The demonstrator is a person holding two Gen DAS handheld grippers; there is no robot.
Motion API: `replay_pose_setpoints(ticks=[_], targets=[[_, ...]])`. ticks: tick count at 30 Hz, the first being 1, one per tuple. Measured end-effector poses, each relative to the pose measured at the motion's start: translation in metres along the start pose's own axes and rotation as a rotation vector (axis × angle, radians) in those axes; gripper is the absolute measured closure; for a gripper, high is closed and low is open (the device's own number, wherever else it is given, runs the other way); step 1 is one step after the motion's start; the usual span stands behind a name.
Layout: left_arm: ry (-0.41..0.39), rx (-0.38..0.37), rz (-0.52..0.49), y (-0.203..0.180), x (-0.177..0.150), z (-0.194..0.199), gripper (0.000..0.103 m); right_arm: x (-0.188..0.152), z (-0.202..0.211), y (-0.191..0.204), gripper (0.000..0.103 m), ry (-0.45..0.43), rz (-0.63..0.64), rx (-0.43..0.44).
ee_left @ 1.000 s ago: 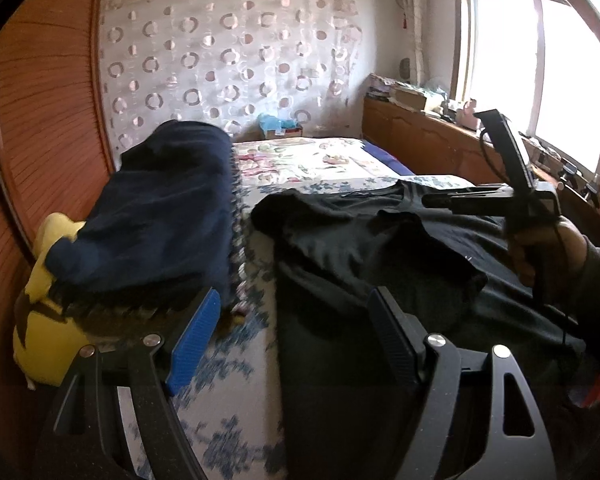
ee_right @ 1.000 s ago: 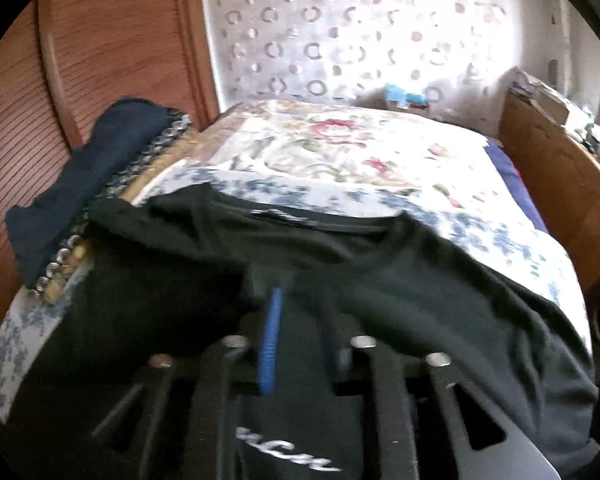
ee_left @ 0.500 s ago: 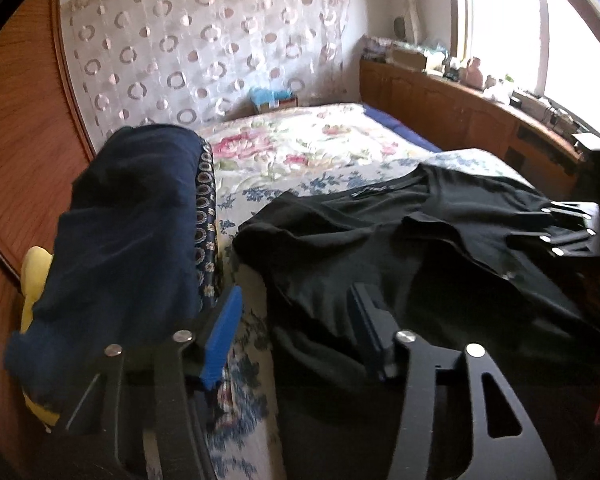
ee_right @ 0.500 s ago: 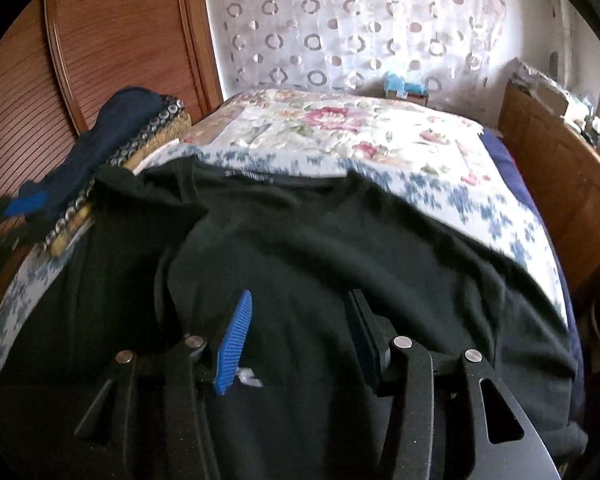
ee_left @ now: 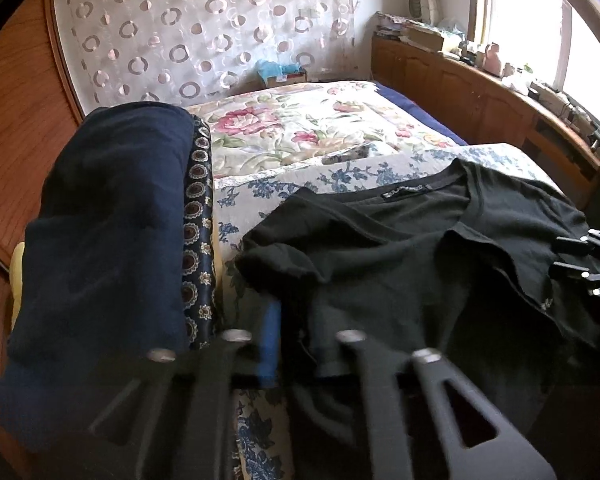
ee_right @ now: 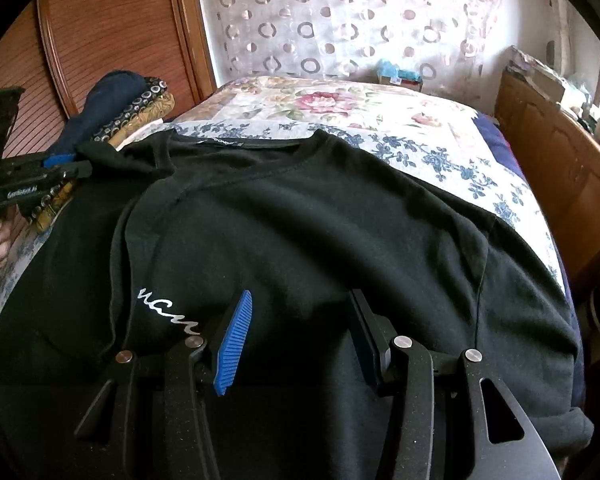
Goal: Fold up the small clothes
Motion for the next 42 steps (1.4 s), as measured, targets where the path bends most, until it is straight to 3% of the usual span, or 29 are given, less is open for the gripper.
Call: replay_pose_setpoints(ticks=[4, 9, 13, 17, 21, 23, 25, 30, 31, 35, 37, 42], targets=[[-0.052, 0.003, 0.008, 0.014, 0.014, 0.022, 0.098, -0.003, 0.003, -0.001, 0.052, -0.005, -0.011, 0.010], [-0.111, 0.074, 0.018, 0.043, 0.044, 0.044, 0.098, -0.004, 0.004, -0.001, 0.052, -0.004, -0.012, 0.008], [-0.091, 0.116, 0.005, 0.064, 0.064, 0.041, 0.098, -0.004, 0.005, 0.000, 0.052, -0.004, -0.012, 0.006], [-0.057, 0.138, -0.019, 0.069, 0.063, 0.029, 0.098, -0.004, 0.006, 0.001, 0.052, -0.002, -0.006, -0.001], [-0.094, 0.105, -0.011, 0.066, 0.052, 0.036, 0.094, -0.004, 0.007, 0.001, 0.051, -0.001, -0.004, -0.001], [-0.125, 0.091, -0.014, 0.064, 0.046, 0.045, 0.090, -0.004, 0.007, 0.001, 0.051, -0.002, -0.005, -0.002], [-0.170, 0.084, -0.018, 0.062, 0.039, 0.057, 0.079, -0.004, 0.008, 0.001, 0.051, -0.001, -0.003, -0.003], [-0.256, 0.006, -0.017, 0.050, 0.023, 0.089, 0.072, -0.004, 0.009, 0.003, 0.049, 0.002, 0.007, -0.008], [-0.272, -0.014, -0.012, 0.047, 0.020, 0.096, 0.062, -0.004, 0.009, 0.003, 0.049, 0.002, 0.009, -0.008], [-0.312, -0.068, -0.006, 0.035, 0.007, 0.114, 0.052, -0.004, 0.010, 0.003, 0.048, 0.004, 0.016, -0.013], [-0.335, -0.066, -0.015, 0.028, 0.001, 0.119, 0.039, -0.004, 0.010, 0.003, 0.048, 0.006, 0.021, -0.016], [-0.385, -0.041, -0.040, 0.008, -0.013, 0.126, 0.025, -0.004, 0.010, 0.004, 0.047, 0.010, 0.035, -0.027]])
Point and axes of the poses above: each gripper's, at about its wrist camera, not at the fingertips, and z roughly against the way its jaws point, y to its left, x to its top, the point moved 1 cm from there along -z, roughly the way its jaws point, and after that the axes turned 8 degrees about z, right-handed, at the moved point
